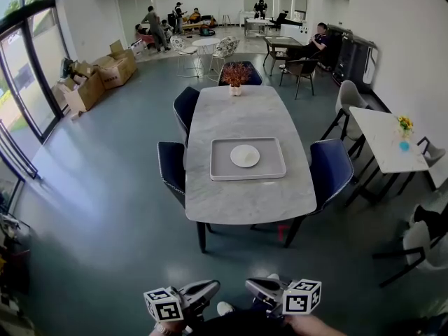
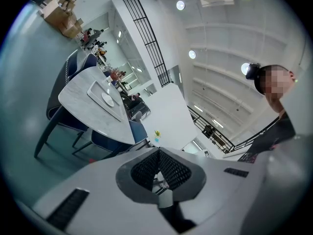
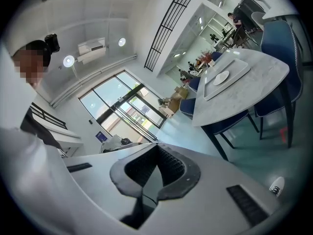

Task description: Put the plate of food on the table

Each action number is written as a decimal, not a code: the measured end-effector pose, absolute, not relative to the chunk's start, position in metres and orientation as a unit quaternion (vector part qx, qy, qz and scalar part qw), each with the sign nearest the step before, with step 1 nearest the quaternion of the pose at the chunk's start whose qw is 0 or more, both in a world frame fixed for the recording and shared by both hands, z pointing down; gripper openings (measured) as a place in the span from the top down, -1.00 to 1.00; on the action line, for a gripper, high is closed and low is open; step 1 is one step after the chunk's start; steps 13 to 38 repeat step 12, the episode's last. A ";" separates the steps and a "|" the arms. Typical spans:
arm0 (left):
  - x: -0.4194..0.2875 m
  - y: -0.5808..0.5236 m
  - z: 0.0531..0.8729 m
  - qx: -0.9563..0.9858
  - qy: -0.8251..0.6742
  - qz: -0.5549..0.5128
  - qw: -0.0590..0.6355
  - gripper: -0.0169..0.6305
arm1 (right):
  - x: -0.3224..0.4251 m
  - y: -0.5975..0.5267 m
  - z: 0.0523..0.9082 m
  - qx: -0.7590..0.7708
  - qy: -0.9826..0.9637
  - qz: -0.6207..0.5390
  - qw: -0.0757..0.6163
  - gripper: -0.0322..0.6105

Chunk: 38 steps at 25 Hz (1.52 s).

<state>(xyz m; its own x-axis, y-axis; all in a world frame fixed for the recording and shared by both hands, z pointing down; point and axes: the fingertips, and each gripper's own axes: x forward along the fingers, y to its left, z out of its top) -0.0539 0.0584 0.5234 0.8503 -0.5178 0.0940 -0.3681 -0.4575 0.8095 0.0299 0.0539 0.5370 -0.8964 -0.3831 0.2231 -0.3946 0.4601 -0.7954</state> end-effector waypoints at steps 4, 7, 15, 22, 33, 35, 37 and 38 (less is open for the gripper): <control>-0.050 0.060 0.523 0.851 -0.259 -0.081 0.449 0.93 | 0.032 0.057 0.537 0.226 -0.856 0.465 0.006 0.87; -0.050 0.061 0.524 0.854 -0.259 -0.078 0.445 0.93 | 0.033 0.058 0.540 0.228 -0.855 0.465 0.006 0.87; -0.050 0.063 0.524 0.849 -0.257 -0.086 0.453 0.93 | 0.035 0.059 0.539 0.232 -0.849 0.475 -0.001 0.87; -0.050 0.063 0.524 0.849 -0.257 -0.086 0.453 0.93 | 0.035 0.059 0.539 0.232 -0.849 0.475 -0.001 0.87; -0.050 0.063 0.524 0.849 -0.257 -0.086 0.453 0.93 | 0.035 0.059 0.539 0.232 -0.849 0.475 -0.001 0.87; -0.050 0.063 0.524 0.849 -0.257 -0.086 0.453 0.93 | 0.035 0.059 0.539 0.232 -0.849 0.475 -0.001 0.87; -0.050 0.063 0.524 0.849 -0.257 -0.086 0.453 0.93 | 0.035 0.059 0.539 0.232 -0.849 0.475 -0.001 0.87; -0.050 0.063 0.524 0.849 -0.257 -0.086 0.453 0.93 | 0.035 0.059 0.539 0.232 -0.849 0.475 -0.001 0.87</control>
